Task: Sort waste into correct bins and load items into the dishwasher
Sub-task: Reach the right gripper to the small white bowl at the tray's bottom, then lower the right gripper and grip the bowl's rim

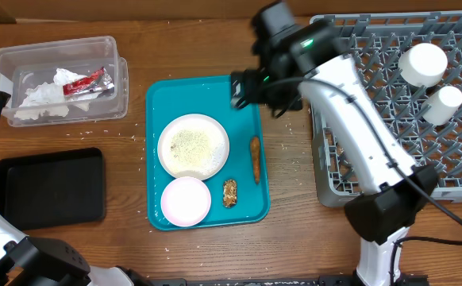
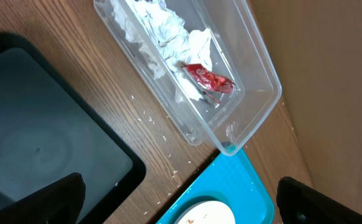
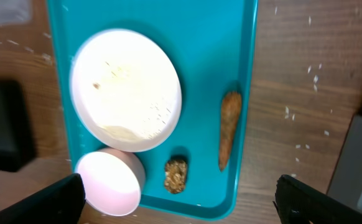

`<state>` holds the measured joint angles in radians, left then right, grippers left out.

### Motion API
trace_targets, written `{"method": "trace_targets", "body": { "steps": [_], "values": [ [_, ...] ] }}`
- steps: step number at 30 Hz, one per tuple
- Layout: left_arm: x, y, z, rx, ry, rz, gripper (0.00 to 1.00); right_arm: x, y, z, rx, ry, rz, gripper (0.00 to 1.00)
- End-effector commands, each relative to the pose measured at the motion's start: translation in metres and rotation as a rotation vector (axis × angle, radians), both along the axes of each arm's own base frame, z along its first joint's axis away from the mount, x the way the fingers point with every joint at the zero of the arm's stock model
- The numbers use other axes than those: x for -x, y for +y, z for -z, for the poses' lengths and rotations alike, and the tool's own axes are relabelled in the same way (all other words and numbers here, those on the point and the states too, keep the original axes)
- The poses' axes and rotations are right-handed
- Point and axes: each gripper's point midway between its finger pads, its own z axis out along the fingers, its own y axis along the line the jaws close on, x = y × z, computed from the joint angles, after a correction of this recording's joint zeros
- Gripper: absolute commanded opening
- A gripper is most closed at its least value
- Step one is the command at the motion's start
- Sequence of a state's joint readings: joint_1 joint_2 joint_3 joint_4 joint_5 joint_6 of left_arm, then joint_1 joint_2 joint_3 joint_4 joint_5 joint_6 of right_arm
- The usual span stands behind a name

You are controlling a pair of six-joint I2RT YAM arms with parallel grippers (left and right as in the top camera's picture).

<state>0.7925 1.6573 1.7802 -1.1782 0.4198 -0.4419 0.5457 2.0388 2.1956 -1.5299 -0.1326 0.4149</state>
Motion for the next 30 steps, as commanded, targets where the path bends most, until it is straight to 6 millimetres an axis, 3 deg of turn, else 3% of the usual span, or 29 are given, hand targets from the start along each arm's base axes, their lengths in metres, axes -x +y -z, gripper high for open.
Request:
{"method": "trace_targets", "body": {
  "steps": [1,8,12,22,30],
  "values": [
    [-0.002,-0.002,0.002,0.01,-0.002,0.018,1.0,0.009,-0.01,0.016,0.136,-0.018,0.109,1.0],
    [-0.002,-0.002,0.002,0.009,-0.002,0.018,1.0,0.044,-0.002,0.075,0.19,0.136,0.144,1.0],
    [-0.002,-0.002,0.002,0.008,-0.002,0.018,1.0,0.065,0.002,0.101,0.192,0.216,0.117,0.95],
    [-0.001,-0.012,0.003,0.059,-0.002,0.032,1.0,0.073,0.008,0.105,0.169,0.245,0.096,0.96],
    [0.001,-0.012,0.004,0.062,0.005,0.031,1.0,0.077,0.053,0.095,-0.068,0.249,-0.156,0.98]
  ]
}}
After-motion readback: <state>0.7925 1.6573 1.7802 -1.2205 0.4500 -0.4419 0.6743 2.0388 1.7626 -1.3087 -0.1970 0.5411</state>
